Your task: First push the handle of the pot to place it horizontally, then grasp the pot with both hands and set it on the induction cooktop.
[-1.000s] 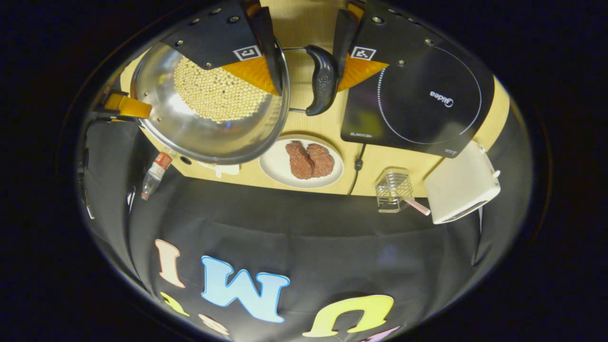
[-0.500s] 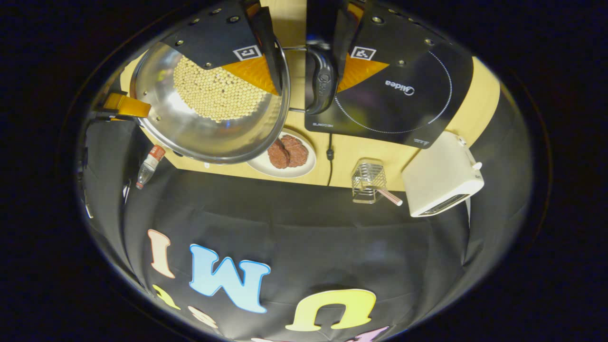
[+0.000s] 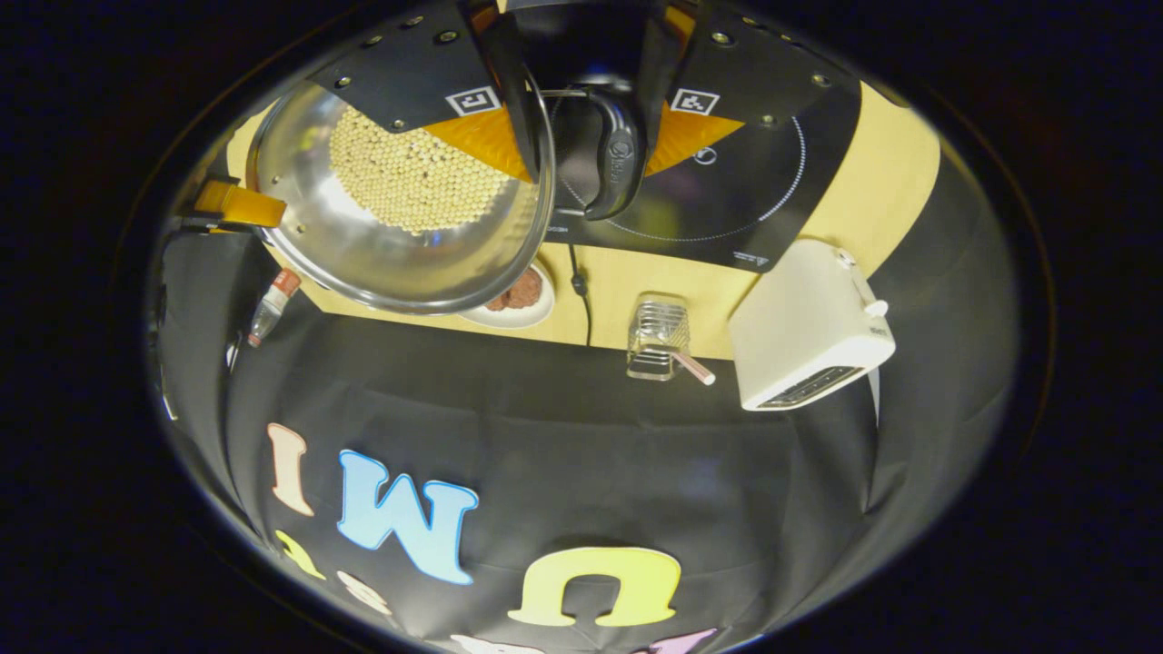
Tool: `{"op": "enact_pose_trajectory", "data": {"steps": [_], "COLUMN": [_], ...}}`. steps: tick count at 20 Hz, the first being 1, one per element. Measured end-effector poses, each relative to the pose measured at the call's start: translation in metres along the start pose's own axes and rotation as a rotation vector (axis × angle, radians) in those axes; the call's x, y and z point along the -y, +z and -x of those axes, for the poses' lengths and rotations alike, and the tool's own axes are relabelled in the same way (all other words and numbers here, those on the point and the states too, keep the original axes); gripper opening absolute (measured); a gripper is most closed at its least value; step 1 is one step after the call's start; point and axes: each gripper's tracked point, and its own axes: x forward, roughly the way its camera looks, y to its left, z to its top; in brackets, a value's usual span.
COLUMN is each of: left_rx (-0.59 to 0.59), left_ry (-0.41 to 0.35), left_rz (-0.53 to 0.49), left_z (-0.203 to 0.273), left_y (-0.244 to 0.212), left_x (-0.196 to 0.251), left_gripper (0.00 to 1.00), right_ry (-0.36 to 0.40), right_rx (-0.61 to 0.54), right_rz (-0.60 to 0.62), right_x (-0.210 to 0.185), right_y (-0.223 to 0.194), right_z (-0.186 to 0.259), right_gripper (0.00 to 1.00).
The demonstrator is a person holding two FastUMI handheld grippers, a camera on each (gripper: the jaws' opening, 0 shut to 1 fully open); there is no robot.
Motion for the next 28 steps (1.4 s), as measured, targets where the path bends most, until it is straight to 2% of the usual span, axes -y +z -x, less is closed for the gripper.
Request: {"op": "enact_pose_trajectory", "data": {"steps": [1, 2, 4, 5, 6, 12, 13, 15, 17, 18, 19, 24, 25, 28], "left_rx": [0.0, 0.002, 0.002, 0.001, 0.0, -0.001, -0.001, -0.002, -0.004, -0.004, -0.004, -0.003, -0.003, -0.006], "left_ry": [0.002, 0.005, 0.012, 0.015, 0.019, 0.038, 0.041, 0.048, 0.05, 0.05, 0.051, 0.057, 0.057, 0.056], "left_rz": [0.001, 0.002, 0.003, 0.003, 0.003, 0.008, 0.008, 0.01, 0.013, 0.015, 0.016, 0.002, 0.002, 0.004], "left_z": [0.0, 0.002, 0.003, 0.004, 0.005, 0.011, 0.011, 0.01, 0.01, 0.011, 0.011, 0.01, 0.009, 0.006], "left_y": [0.002, 0.003, 0.005, 0.006, 0.007, 0.01, 0.011, 0.01, 0.011, 0.011, 0.012, 0.017, 0.017, 0.015], "left_x": [-0.008, -0.015, -0.03, -0.038, -0.045, -0.09, -0.097, -0.11, -0.122, -0.128, -0.133, -0.158, -0.162, -0.177], "left_gripper": [0.5, 0.5, 0.5, 0.5, 0.53, 0.53, 0.53, 0.53, 0.53, 0.53, 0.53, 0.53, 0.53, 0.53], "right_ry": [0.004, 0.007, 0.016, 0.02, 0.024, 0.047, 0.053, 0.061, 0.068, 0.071, 0.074, 0.084, 0.086, 0.089], "right_rx": [0.001, 0.004, 0.004, 0.001, 0.0, -0.008, -0.011, -0.015, -0.017, -0.019, -0.02, -0.032, -0.034, -0.039], "right_rz": [0.003, 0.005, 0.009, 0.008, 0.008, 0.019, 0.024, 0.027, 0.026, 0.025, 0.022, 0.014, 0.015, 0.02], "right_x": [-0.007, -0.014, -0.029, -0.036, -0.043, -0.083, -0.089, -0.101, -0.111, -0.116, -0.121, -0.144, -0.148, -0.16], "right_y": [0.001, 0.002, 0.002, 0.003, 0.003, 0.005, 0.005, 0.006, 0.006, 0.006, 0.006, 0.002, 0.002, -0.001], "right_z": [0.0, 0.0, 0.0, -0.001, -0.001, -0.003, -0.004, -0.005, -0.006, -0.007, -0.007, -0.009, -0.01, -0.011], "right_gripper": [0.48, 0.51, 0.51, 0.48, 0.48, 0.48, 0.51, 0.51, 0.51, 0.48, 0.51, 0.51, 0.48, 0.51]}}
